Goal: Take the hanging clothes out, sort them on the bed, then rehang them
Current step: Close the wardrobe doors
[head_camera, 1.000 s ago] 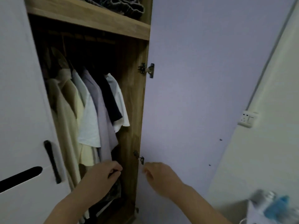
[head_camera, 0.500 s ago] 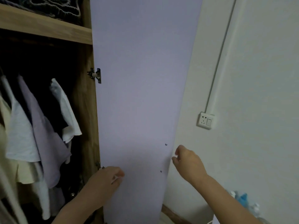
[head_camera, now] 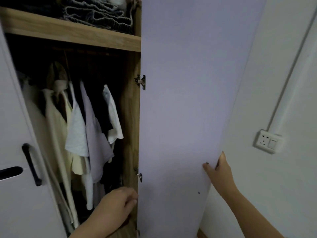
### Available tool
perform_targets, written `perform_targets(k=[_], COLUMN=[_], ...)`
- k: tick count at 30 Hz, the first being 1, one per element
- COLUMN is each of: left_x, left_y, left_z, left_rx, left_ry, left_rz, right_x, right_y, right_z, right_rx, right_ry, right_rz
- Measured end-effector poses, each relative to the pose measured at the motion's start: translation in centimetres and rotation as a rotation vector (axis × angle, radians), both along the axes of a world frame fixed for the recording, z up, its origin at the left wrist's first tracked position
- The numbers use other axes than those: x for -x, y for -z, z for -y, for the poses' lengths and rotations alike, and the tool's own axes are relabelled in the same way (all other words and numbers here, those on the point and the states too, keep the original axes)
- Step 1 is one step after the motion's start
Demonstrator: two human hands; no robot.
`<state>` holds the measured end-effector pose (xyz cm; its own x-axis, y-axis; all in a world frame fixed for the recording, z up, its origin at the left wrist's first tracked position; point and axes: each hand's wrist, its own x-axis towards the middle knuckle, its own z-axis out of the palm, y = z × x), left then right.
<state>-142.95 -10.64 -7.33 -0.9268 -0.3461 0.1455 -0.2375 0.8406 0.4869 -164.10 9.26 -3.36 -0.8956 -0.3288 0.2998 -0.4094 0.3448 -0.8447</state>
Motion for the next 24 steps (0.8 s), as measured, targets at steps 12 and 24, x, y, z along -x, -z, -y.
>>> perform_targets(k=[12, 24], left_x=[-7.7, -20.7], left_y=[-0.5, -0.7], left_z=[2.5, 11.1], left_rx=[-0.023, -0.014], left_ry=[-0.115, -0.292], left_rz=[-0.024, -0.013], right_x=[-9.9, -22.4], right_y=[1.4, 2.8], right_z=[3.9, 15.7], right_rx=[-0.022, -0.129], right_ry=[0.012, -0.114], right_rz=[-0.074, -0.242])
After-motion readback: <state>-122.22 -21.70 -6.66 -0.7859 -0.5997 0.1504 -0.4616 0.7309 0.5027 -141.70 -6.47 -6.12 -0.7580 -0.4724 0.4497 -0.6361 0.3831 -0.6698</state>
